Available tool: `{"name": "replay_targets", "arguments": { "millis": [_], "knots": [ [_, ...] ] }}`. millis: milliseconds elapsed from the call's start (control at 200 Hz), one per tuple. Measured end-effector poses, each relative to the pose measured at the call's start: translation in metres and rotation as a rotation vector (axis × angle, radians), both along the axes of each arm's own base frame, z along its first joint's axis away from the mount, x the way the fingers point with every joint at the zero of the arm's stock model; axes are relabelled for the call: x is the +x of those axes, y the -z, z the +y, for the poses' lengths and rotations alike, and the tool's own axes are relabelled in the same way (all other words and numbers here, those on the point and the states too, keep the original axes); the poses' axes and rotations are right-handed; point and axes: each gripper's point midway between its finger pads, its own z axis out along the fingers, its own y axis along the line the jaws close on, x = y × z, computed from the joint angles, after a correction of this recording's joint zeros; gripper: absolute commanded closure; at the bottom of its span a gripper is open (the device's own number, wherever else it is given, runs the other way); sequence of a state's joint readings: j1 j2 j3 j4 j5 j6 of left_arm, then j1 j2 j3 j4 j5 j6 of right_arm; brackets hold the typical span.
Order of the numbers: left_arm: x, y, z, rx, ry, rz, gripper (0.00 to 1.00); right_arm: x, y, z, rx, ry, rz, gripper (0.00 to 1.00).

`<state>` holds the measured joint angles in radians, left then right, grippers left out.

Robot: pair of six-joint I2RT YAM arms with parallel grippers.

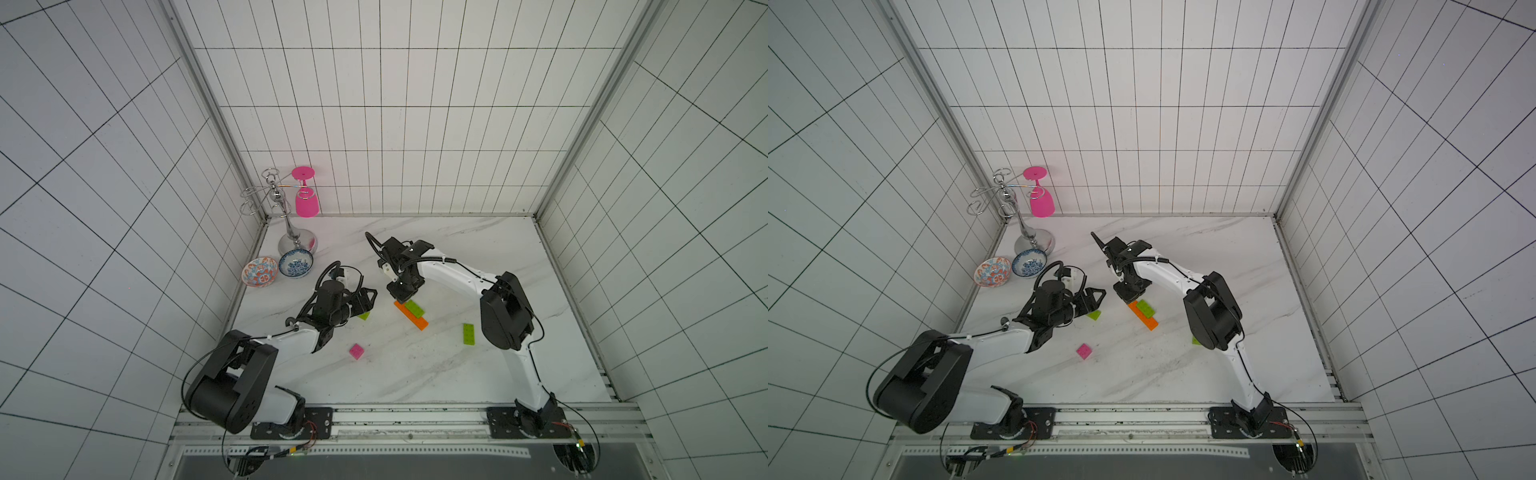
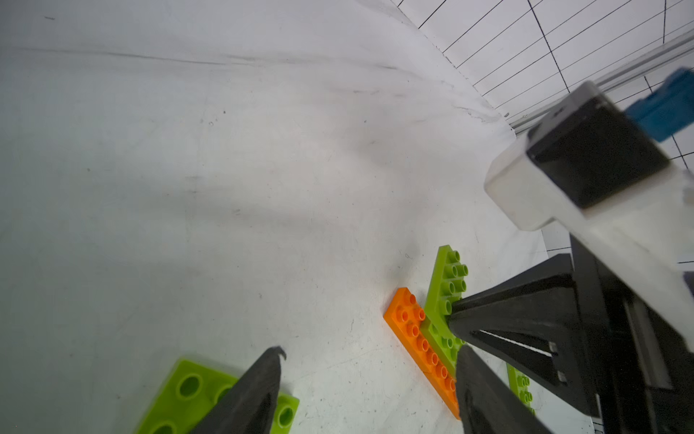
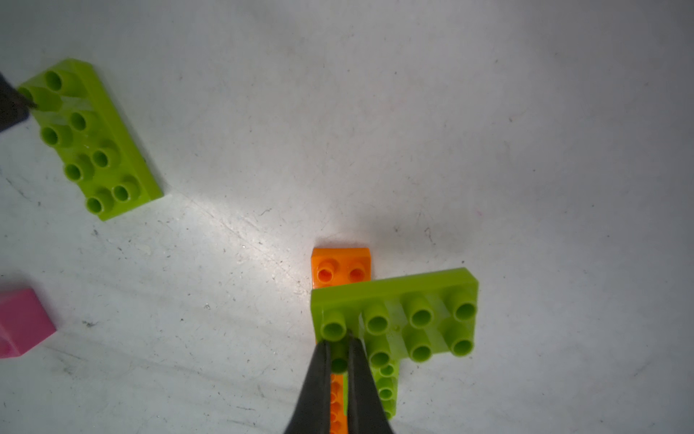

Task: Assemble a small pinwheel with lego
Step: Assemble the lego brick with the lego brick.

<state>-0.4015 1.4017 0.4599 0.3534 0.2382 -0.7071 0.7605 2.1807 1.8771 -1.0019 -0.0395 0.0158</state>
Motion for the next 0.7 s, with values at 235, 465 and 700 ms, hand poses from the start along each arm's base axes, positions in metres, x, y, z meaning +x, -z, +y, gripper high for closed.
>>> {"name": "replay_targets", "arguments": {
  "millis": [235,465,700],
  "knots": [
    [-0.014,0.001,-0.020,0.034,0.063,-0.012,0.25,0.004,-0.001,-0.004,-0.004,0.008,0.005,0.94],
    [-0.021,-0.002,-0.022,0.047,0.073,-0.033,0.25,0.002,0.013,-0.007,-0.030,0.011,0.034,0.94],
    [-0.020,-0.001,-0.020,0.054,0.067,-0.036,0.26,0.000,0.018,-0.008,-0.040,0.011,0.047,0.94]
  ]
}}
